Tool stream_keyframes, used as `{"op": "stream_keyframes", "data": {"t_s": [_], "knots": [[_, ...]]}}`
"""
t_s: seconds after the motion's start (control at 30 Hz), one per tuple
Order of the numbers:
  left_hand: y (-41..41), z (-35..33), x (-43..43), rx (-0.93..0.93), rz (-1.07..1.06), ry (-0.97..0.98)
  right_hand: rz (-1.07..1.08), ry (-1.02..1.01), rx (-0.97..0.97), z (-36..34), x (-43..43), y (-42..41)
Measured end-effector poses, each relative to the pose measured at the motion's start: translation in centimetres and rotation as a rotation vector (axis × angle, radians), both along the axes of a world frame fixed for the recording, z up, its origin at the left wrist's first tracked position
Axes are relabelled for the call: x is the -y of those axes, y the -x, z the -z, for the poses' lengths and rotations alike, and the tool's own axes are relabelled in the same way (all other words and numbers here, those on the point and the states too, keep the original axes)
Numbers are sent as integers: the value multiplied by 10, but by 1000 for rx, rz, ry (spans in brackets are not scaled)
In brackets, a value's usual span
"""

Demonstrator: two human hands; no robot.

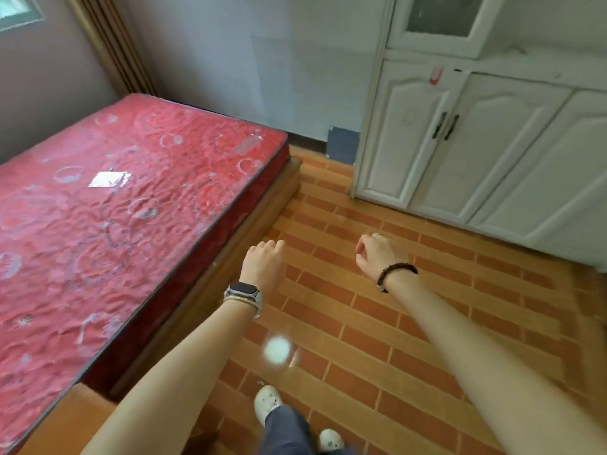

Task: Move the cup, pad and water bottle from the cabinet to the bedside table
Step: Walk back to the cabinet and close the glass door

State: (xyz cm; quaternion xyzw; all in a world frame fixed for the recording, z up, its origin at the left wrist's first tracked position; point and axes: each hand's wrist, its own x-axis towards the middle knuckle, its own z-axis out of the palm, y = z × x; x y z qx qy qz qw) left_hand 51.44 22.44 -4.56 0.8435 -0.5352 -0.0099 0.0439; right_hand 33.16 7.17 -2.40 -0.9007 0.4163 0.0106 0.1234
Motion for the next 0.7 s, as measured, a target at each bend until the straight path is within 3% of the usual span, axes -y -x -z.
{"op": "stream_keyframes", "data": {"t_s": [0.4,0.7], "knots": [[135,-13,172,14,504,47,465,16,61,-15,65,191],[205,-34,308,58,822,124,734,120,70,-47,136,264]]}}
